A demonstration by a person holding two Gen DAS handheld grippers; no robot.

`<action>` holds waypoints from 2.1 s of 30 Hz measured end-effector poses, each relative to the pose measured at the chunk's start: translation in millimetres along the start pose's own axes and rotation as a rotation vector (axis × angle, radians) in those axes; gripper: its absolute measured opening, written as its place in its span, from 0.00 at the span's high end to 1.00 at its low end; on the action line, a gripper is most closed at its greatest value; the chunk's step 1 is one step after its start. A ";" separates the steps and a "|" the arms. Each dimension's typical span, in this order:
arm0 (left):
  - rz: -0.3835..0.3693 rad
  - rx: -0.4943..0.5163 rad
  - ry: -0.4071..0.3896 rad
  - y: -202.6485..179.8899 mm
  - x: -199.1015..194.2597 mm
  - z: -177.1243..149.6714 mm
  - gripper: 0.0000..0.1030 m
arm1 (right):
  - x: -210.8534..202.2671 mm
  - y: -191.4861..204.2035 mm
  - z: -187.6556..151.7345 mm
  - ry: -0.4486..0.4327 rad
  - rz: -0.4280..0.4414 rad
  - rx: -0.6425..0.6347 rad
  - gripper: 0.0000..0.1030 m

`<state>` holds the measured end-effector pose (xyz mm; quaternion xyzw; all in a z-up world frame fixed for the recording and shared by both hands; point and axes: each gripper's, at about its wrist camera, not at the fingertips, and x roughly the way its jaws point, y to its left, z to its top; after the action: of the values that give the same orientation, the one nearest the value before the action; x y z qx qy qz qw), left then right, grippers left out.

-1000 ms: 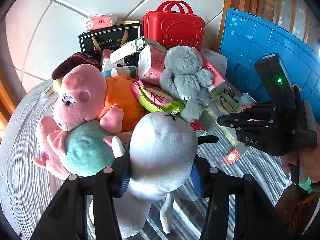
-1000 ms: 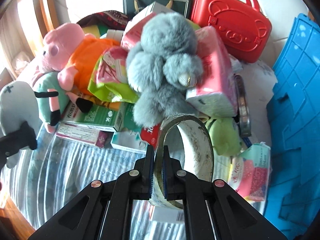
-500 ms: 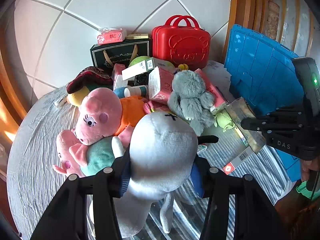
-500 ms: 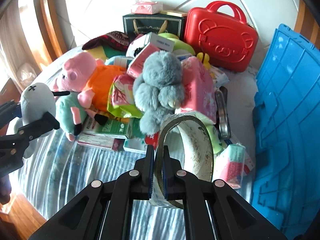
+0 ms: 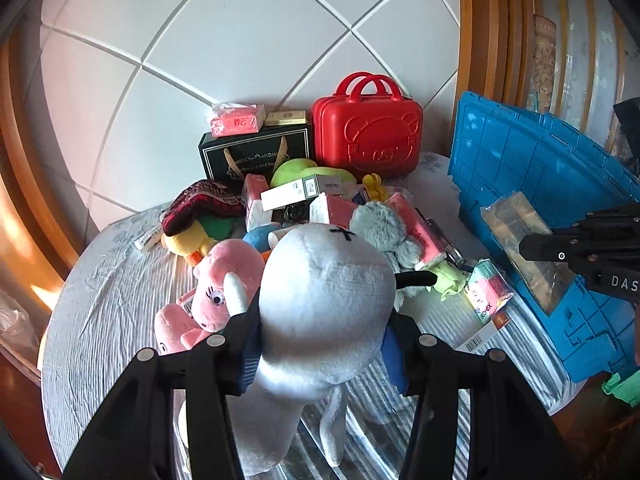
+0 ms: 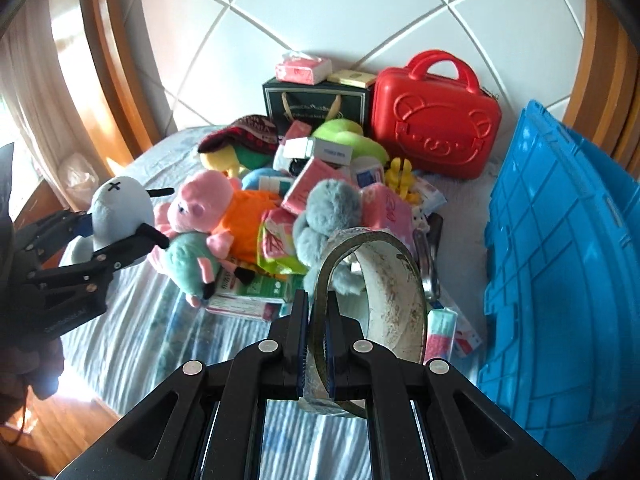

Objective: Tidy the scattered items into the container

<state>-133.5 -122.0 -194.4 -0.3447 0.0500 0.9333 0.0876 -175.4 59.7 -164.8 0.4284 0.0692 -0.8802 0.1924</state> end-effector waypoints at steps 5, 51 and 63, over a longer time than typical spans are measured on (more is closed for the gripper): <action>0.030 -0.003 -0.020 -3.6 -21.8 14.9 0.52 | -27.9 6.3 9.6 -0.031 0.027 -0.010 0.93; 0.161 0.038 -0.204 -132.8 -128.3 127.3 0.52 | -223.5 -84.7 8.8 -0.358 0.093 0.004 0.93; 0.062 0.114 -0.217 -211.1 -110.3 158.7 0.52 | -252.8 -155.3 -21.3 -0.370 0.005 0.112 0.93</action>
<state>-110.0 94.9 -9.2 -0.2344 0.1040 0.9630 0.0830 -80.3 278.7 12.7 0.2693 -0.0172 -0.9460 0.1799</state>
